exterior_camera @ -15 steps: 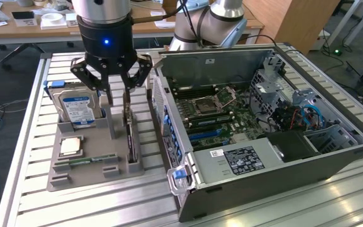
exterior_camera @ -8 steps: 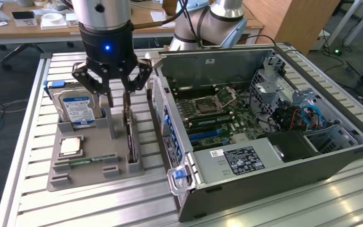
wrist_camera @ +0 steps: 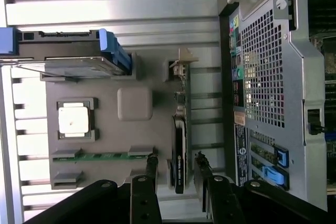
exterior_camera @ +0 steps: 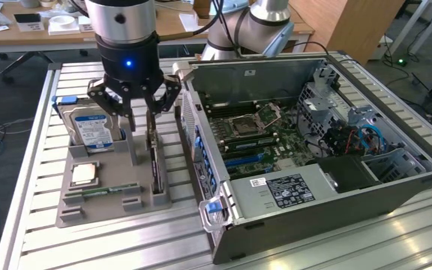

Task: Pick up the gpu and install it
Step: 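Pick up the gpu and move the gpu toward the slot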

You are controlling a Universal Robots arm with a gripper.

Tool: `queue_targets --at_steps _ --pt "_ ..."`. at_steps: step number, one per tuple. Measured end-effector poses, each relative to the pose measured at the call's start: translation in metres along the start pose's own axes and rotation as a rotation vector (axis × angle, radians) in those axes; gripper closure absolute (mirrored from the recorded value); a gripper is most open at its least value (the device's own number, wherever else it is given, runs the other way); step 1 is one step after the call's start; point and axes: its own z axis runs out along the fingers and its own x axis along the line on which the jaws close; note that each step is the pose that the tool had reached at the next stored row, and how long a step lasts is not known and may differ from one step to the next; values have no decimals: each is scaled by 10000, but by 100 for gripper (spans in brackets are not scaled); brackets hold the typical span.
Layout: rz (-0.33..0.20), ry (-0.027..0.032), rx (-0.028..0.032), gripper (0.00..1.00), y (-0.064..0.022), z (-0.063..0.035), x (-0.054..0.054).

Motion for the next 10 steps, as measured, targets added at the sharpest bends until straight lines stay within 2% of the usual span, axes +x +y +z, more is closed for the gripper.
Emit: queue_targets --at_steps 6,10 --pt "0 0 1 58 -3 67 2" --pt "0 1 1 58 -3 76 2"
